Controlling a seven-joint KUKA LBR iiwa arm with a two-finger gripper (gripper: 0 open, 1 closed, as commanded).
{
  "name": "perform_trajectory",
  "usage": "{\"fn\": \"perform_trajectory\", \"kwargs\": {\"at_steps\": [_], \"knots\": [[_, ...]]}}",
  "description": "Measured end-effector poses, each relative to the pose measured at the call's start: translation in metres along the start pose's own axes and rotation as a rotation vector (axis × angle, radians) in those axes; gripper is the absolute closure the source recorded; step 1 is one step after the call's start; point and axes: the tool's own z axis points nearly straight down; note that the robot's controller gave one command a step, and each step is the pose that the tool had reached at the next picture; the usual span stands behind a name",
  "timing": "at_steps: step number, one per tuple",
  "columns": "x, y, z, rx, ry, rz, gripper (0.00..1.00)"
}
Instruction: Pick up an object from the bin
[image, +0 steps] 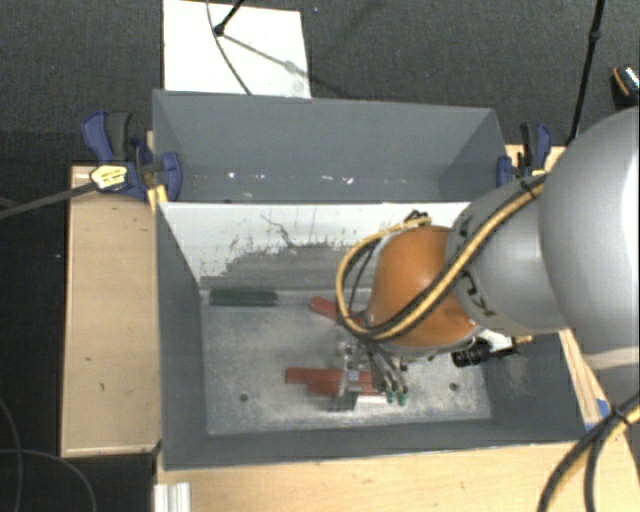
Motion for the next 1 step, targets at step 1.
{"fn": "perform_trajectory", "kwargs": {"at_steps": [1], "knots": [[-0.0004,0.0216,-0.1762,-0.002,-0.008,0.007,1.0]]}}
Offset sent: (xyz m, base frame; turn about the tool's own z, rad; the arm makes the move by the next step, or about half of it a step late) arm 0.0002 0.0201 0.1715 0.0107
